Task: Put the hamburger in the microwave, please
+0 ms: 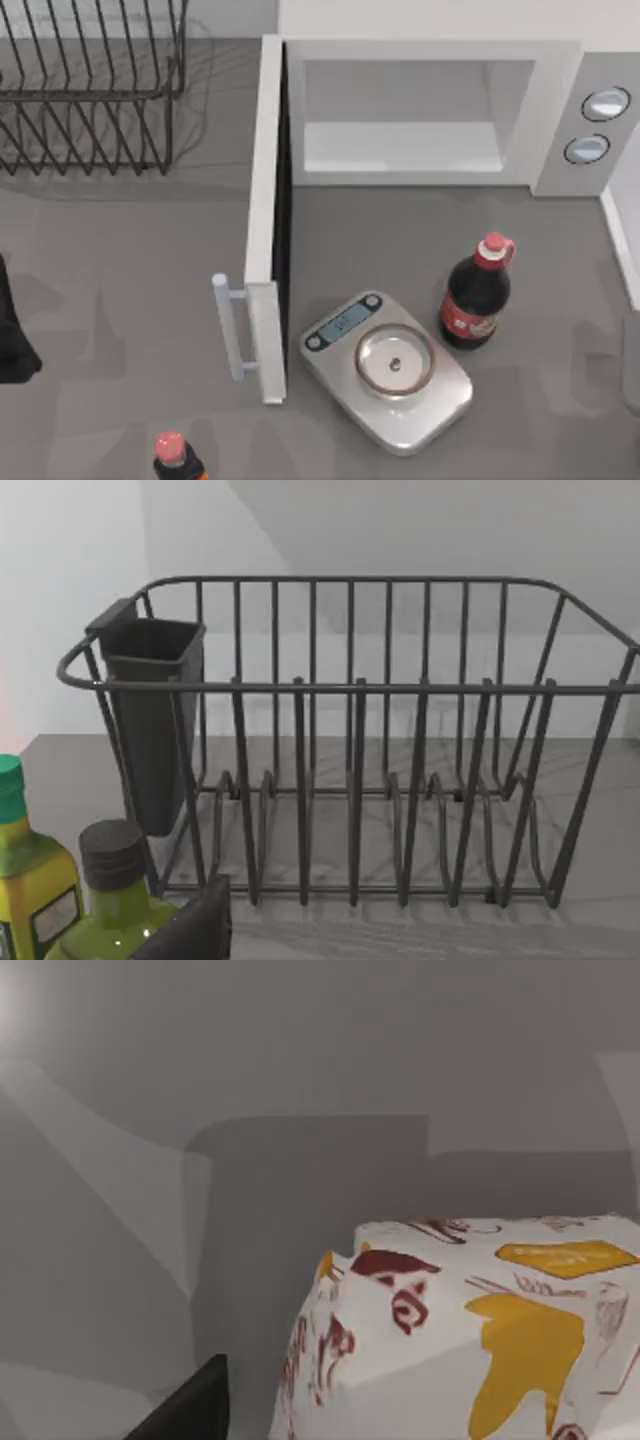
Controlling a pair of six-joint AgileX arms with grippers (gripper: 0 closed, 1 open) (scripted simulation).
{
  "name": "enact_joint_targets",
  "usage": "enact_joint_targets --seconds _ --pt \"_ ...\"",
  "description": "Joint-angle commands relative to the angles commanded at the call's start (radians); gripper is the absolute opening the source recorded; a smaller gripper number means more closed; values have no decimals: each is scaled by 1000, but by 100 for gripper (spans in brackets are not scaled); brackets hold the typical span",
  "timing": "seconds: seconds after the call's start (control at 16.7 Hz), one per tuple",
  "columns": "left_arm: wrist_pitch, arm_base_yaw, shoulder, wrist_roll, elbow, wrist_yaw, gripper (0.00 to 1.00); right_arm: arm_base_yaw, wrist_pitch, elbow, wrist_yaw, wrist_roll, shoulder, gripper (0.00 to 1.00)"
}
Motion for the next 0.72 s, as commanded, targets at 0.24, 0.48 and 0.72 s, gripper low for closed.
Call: enact_joint_targets --seconds 0.24,0.48,0.72 --pt "0 0 0 0 0 0 100 1 40 -23 0 0 26 100" --pt "0 0 0 0 0 0 100 1 40 -23 0 0 26 85" --pt "0 0 0 0 0 0 100 1 40 -23 0 0 26 55"
